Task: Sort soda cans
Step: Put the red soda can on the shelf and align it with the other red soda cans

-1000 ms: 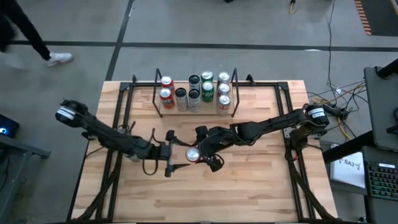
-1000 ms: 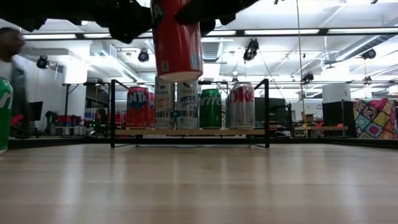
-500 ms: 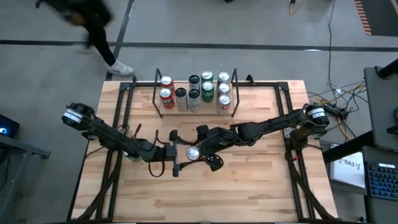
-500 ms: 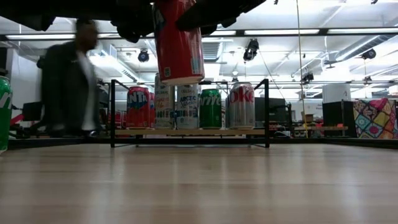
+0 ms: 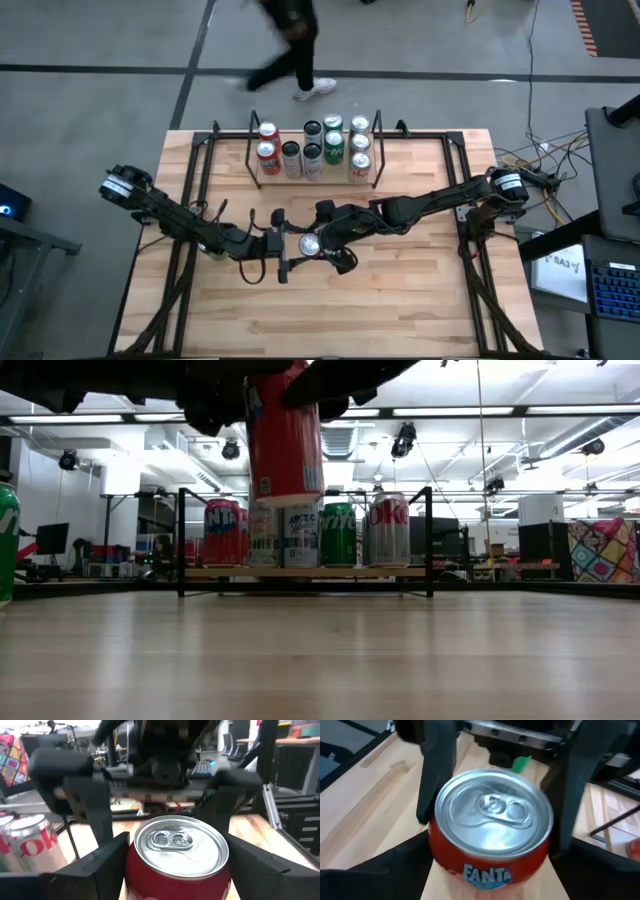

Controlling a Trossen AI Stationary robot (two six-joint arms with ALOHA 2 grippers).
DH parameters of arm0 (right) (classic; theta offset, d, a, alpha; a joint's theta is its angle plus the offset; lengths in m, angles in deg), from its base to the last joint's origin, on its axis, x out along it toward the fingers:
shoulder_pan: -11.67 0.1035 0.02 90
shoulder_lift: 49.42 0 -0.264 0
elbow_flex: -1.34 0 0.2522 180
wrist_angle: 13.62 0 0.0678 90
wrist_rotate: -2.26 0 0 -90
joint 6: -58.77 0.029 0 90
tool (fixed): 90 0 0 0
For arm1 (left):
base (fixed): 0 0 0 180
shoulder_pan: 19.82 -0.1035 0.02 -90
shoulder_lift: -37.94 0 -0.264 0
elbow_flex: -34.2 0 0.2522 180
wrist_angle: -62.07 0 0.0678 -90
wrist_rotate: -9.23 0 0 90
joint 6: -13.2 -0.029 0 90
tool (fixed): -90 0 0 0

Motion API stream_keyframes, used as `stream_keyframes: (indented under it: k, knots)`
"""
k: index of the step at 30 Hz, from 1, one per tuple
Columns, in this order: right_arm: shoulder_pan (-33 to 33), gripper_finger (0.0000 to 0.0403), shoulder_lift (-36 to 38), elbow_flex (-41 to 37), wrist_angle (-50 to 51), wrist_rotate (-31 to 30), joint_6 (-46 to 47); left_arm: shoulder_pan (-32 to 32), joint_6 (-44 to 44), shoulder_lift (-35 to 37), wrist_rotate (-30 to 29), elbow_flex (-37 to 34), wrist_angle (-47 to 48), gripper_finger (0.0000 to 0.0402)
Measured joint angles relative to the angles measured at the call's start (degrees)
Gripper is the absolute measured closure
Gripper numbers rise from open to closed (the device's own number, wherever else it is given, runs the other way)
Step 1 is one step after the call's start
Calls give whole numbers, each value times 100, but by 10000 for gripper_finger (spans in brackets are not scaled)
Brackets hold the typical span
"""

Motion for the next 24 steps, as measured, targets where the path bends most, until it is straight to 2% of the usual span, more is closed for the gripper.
stream_keyframes:
  k: [4,8,12,18,24]
  knots:
    - [-9,41,5,15,66,-69,192,0,148,-6,-270,-36,103,129]
    - [-14,45,50,26,484,-736,520,-15,399,86,-703,-203,378,129]
    - [-132,49,48,26,945,-1161,1019,-15,750,296,-1614,-409,449,129]
    - [-333,60,44,18,1598,-1181,1734,-26,1076,744,-2748,-675,565,129]
    - [-385,69,22,17,1715,-1335,1866,-70,827,1325,-4122,-663,896,129]
